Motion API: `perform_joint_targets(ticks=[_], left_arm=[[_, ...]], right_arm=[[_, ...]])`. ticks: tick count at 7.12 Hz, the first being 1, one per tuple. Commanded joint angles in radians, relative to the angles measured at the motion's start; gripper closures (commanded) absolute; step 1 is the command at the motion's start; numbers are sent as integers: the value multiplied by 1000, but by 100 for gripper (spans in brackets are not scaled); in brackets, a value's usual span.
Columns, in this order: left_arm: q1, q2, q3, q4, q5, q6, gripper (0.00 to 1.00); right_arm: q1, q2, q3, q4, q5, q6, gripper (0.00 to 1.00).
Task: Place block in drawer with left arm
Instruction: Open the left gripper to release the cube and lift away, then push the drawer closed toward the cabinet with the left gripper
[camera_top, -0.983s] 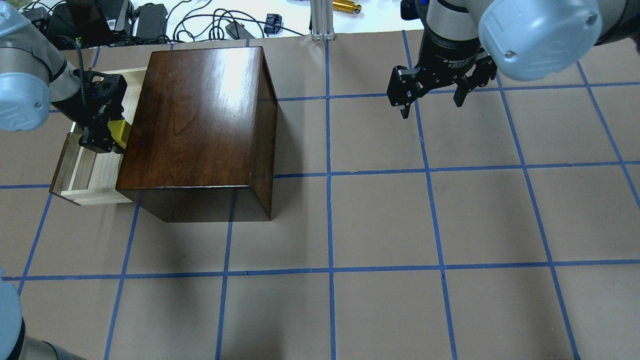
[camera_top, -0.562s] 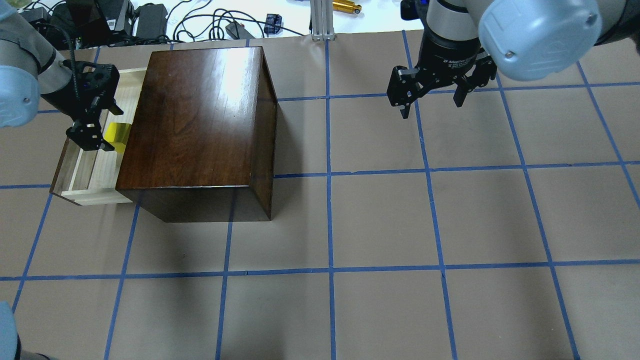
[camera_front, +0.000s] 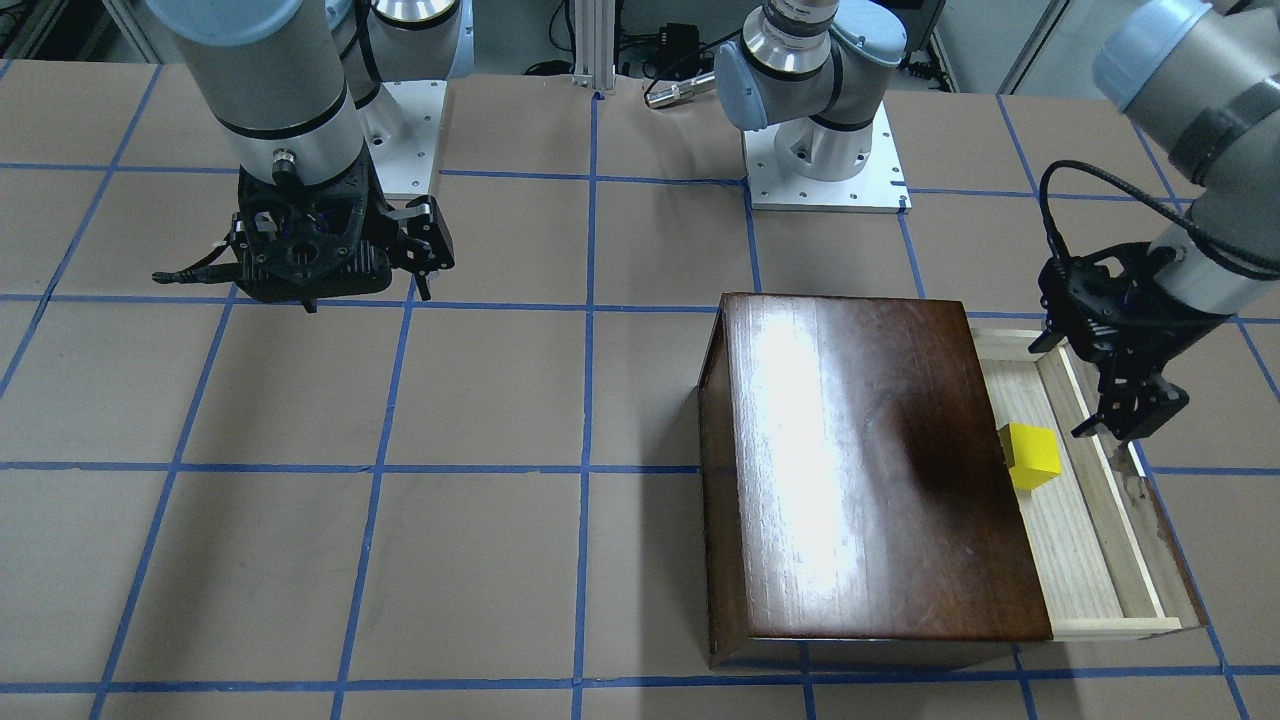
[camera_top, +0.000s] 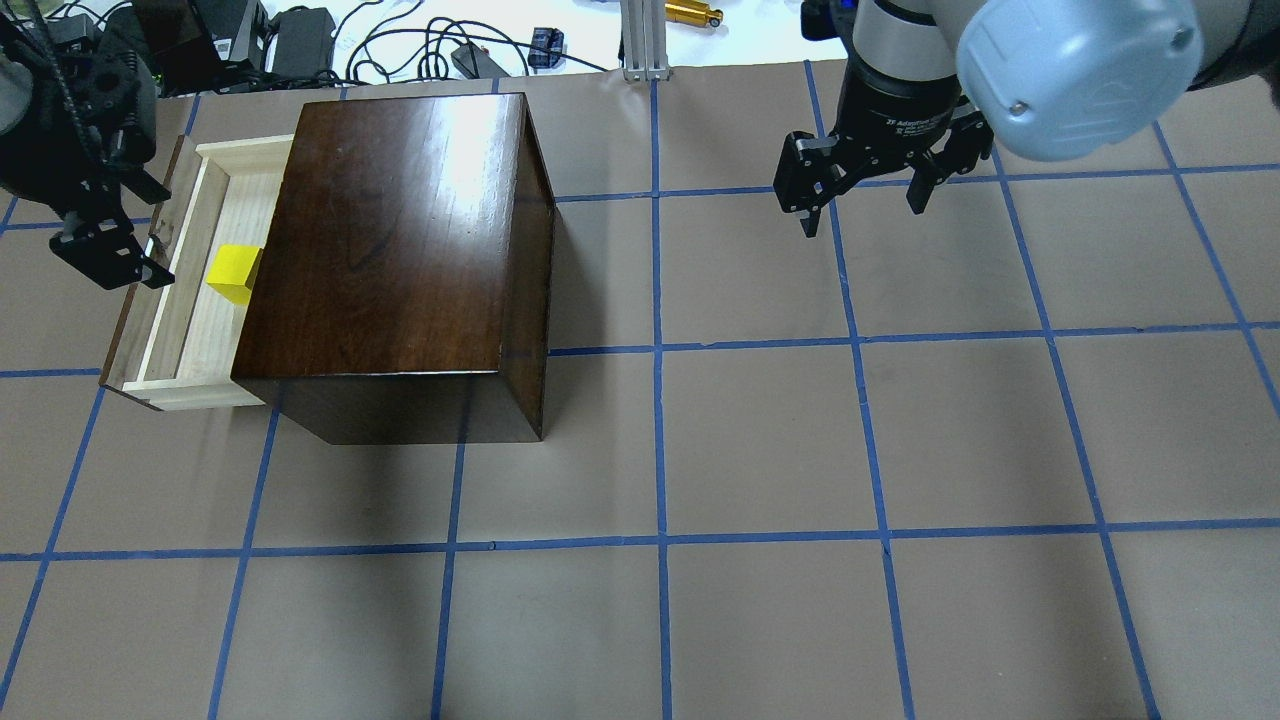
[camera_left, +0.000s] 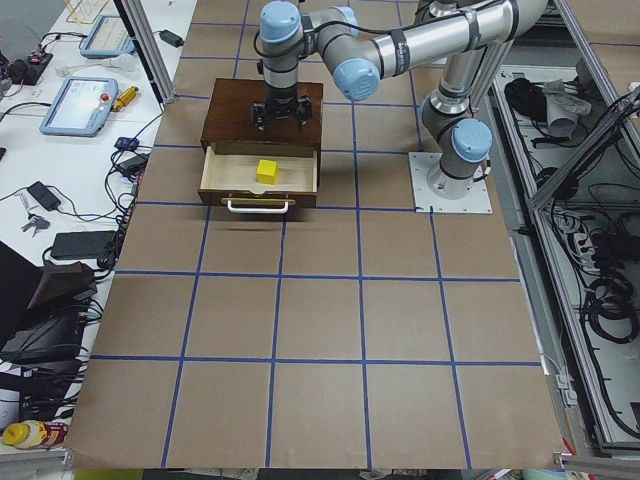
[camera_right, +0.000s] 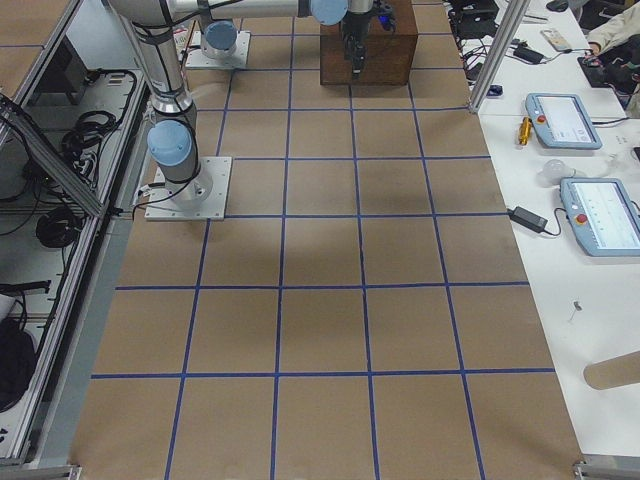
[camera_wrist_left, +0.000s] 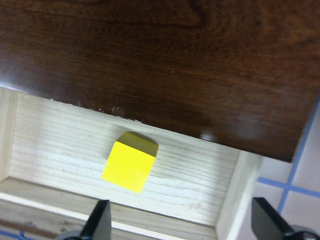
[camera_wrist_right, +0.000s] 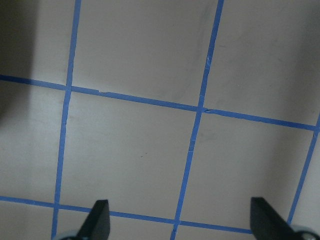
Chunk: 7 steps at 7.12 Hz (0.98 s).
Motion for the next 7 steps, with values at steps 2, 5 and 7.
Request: perform_joint_targets(ticks=[2,5,7], left_arm=[[-22,74,4,-34,-30,-605,0],[-216,66,10,-2,-35,-1266,0],[-341,61,10,-2,-31,-1522,0]], right_arm=[[0,0,0,0,0,-1,0],[0,0,0,0,0,1,0],[0,0,0,0,0,1,0]])
